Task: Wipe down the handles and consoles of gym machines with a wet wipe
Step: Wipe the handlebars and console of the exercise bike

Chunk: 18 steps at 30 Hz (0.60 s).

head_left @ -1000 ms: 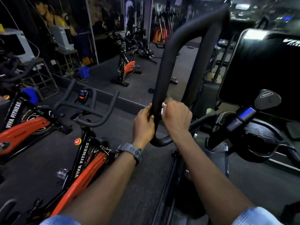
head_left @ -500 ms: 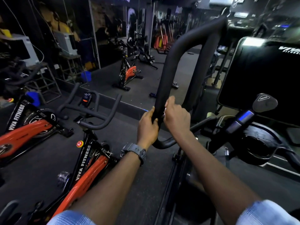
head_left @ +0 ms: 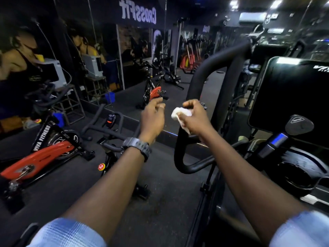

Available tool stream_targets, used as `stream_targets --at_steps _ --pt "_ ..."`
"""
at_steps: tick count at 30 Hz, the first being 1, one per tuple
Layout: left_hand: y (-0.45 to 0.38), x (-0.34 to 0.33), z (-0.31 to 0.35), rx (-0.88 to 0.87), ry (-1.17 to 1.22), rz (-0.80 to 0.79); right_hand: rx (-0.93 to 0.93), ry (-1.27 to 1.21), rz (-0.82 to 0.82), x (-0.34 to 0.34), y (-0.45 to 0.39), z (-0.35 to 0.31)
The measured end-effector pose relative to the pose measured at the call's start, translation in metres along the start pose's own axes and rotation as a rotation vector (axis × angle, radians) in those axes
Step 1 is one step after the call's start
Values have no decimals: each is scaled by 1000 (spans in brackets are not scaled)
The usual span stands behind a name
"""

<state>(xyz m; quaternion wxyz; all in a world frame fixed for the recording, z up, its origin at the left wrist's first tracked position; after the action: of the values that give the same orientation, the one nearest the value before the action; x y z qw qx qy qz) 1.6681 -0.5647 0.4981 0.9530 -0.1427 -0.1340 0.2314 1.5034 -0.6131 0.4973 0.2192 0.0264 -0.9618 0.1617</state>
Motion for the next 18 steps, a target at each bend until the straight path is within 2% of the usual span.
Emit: stream_targets --at_steps 7,13,18 --pt "-22 87 37 -38 59 154 142 -83 -70 -45 -31 -104" --pt "-22 148 23 -35 45 271 138 -117 -126 -89 -34 -114" --pt "-21 166 6 -3 -3 320 96 -165 -139 -117 -37 -100"
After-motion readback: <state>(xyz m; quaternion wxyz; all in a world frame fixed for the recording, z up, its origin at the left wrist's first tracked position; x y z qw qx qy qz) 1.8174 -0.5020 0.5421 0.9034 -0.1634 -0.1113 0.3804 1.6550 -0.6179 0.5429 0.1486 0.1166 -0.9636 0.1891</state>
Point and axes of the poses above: each hand's wrist, its own y-axis away from the middle knuckle, its own x-axis out of the back of the hand, z = x × y, the point moved 8 cm from there along -y, towards the middle knuckle
